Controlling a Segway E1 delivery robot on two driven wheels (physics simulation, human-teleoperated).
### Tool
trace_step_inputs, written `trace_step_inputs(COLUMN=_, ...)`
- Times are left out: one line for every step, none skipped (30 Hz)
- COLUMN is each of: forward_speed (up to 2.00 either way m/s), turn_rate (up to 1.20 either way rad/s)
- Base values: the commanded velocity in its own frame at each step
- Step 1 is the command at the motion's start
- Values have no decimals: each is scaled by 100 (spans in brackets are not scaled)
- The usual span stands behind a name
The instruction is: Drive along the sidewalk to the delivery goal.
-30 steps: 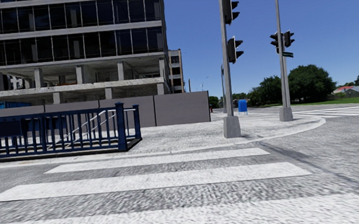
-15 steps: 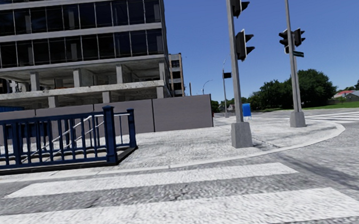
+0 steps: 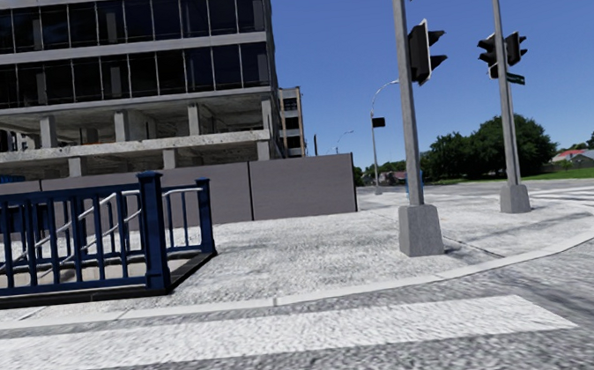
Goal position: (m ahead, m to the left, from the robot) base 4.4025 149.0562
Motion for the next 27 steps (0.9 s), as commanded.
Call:
trace_step_inputs(forward_speed=145, turn_rate=0)
trace_step_inputs(forward_speed=145, turn_rate=0)
trace_step_inputs(forward_speed=145, turn_rate=0)
trace_step_inputs(forward_speed=145, turn_rate=0)
trace_step_inputs(forward_speed=145, turn_rate=0)
trace_step_inputs(forward_speed=145, turn_rate=0)
trace_step_inputs(forward_speed=145, turn_rate=0)
trace_step_inputs(forward_speed=145, turn_rate=0)
trace_step_inputs(forward_speed=145, turn_rate=0)
trace_step_inputs(forward_speed=145, turn_rate=0)
trace_step_inputs(forward_speed=145, turn_rate=0)
trace_step_inputs(forward_speed=145, turn_rate=0)
trace_step_inputs(forward_speed=145, turn_rate=0)
trace_step_inputs(forward_speed=145, turn_rate=0)
trace_step_inputs(forward_speed=145, turn_rate=0)
trace_step_inputs(forward_speed=145, turn_rate=0)
trace_step_inputs(forward_speed=145, turn_rate=0)
trace_step_inputs(forward_speed=145, turn_rate=0)
trace_step_inputs(forward_speed=145, turn_rate=0)
trace_step_inputs(forward_speed=145, turn_rate=0)
trace_step_inputs(forward_speed=145, turn_rate=0)
trace_step_inputs(forward_speed=145, turn_rate=0)
trace_step_inputs(forward_speed=145, turn_rate=0)
trace_step_inputs(forward_speed=145, turn_rate=0)
trace_step_inputs(forward_speed=145, turn_rate=0)
trace_step_inputs(forward_speed=145, turn_rate=0)
trace_step_inputs(forward_speed=145, turn_rate=0)
